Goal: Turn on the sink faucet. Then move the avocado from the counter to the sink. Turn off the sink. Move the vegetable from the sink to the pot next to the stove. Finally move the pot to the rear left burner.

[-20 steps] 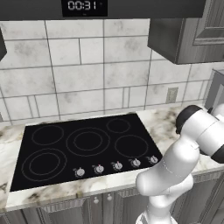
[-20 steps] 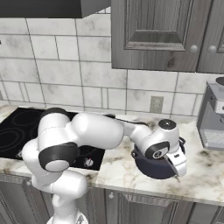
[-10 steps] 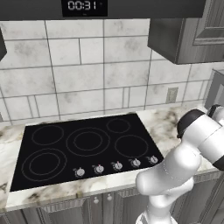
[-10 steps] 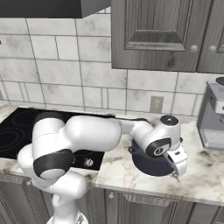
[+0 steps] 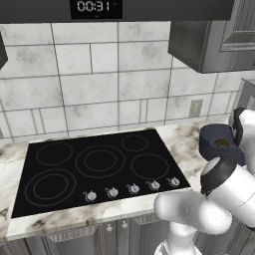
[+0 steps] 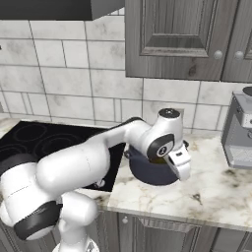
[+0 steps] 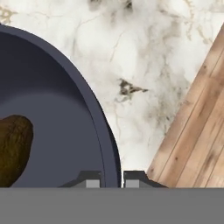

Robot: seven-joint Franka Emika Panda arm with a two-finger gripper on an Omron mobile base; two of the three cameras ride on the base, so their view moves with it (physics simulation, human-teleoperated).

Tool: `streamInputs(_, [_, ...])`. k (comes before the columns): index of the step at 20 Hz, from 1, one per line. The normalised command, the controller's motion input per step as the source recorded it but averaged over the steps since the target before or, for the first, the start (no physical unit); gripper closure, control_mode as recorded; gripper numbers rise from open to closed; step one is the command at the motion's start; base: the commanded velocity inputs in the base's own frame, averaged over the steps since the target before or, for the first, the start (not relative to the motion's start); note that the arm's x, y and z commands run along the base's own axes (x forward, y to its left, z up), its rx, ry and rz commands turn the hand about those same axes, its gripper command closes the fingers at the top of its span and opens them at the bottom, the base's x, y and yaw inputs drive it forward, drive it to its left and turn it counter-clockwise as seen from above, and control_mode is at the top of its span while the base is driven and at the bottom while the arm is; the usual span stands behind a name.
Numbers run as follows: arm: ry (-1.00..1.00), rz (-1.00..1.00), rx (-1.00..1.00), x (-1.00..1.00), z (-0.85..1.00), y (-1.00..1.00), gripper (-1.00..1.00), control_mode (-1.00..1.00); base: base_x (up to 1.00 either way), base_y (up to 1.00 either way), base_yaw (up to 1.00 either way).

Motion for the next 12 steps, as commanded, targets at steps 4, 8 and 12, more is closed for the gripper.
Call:
streamInputs(4, [0.00, 0.00, -0.01, 0.00, 0.49, 0.97, 1.00, -1.00, 0.00, 0.00, 0.00])
streamInputs(8, [0.00, 0.00, -0.02, 0.00, 0.39, 1.00, 1.00, -1.00, 0.00, 0.00, 0.00])
streamInputs(12, [0.00, 0.00, -0.03, 0.00, 0.33, 1.00, 1.00, -1.00, 0.00, 0.00, 0.00])
